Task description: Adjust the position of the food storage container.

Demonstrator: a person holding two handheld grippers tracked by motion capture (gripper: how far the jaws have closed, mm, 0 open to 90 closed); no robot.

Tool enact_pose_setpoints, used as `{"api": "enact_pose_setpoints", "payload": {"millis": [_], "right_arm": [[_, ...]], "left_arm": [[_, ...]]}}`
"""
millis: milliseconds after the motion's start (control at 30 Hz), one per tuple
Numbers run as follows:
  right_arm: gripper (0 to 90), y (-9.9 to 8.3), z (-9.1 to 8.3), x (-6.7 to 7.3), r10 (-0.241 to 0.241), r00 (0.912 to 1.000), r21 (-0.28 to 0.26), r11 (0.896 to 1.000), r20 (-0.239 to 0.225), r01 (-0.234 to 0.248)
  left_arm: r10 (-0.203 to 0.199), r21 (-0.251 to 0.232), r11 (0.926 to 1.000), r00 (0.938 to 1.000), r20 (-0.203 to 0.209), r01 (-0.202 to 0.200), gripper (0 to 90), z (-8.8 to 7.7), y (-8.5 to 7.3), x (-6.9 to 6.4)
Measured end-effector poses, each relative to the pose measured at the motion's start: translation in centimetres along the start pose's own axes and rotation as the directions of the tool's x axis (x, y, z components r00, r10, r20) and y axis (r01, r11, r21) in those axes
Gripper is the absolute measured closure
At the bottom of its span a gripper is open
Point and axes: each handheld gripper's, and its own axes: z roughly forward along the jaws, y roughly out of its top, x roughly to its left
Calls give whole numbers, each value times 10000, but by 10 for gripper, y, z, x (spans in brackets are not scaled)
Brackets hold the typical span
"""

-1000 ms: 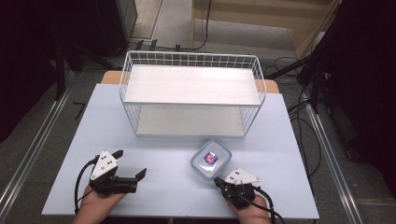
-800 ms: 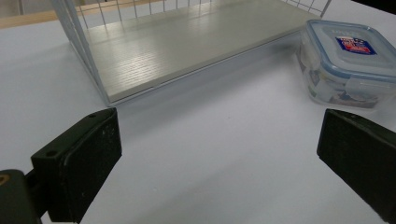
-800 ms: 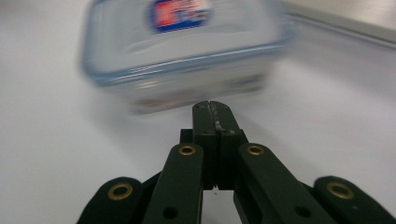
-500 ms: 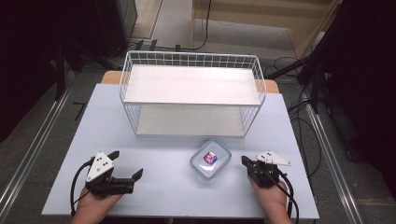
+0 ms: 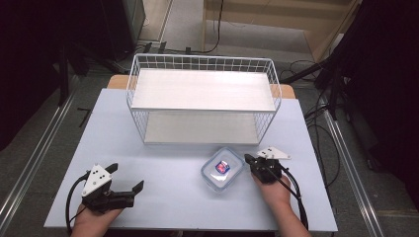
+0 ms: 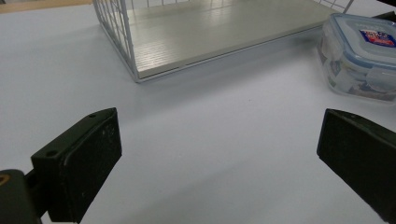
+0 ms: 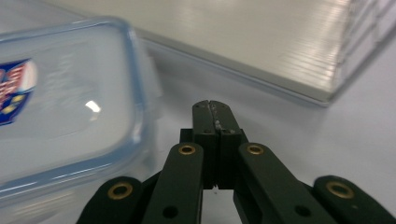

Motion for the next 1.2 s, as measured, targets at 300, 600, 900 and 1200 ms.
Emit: {"api": "enact_pose_setpoints", "payload": {"millis": [300,600,900,1200], "right_arm": [[900,-14,-14,39,-1057,9913,260,9938,-786,1080],[900,-18,-19,93,-1584,9633,393,9845,-2167,1707],[900,-13,-40,67,-674,9854,-46,9977,-1564,675],[869,-6,-67,53,426,9873,-870,9946,-1529,-564]], "left_arm": [[99,43,9999,9994,326,-100,2,10,5,-8],[288,249,9992,9964,802,-309,7,21,8,-19],[-27,386,9993,9920,1262,-22,20,22,8,-21],[-302,441,9988,9869,1587,235,38,24,10,-25]]}}
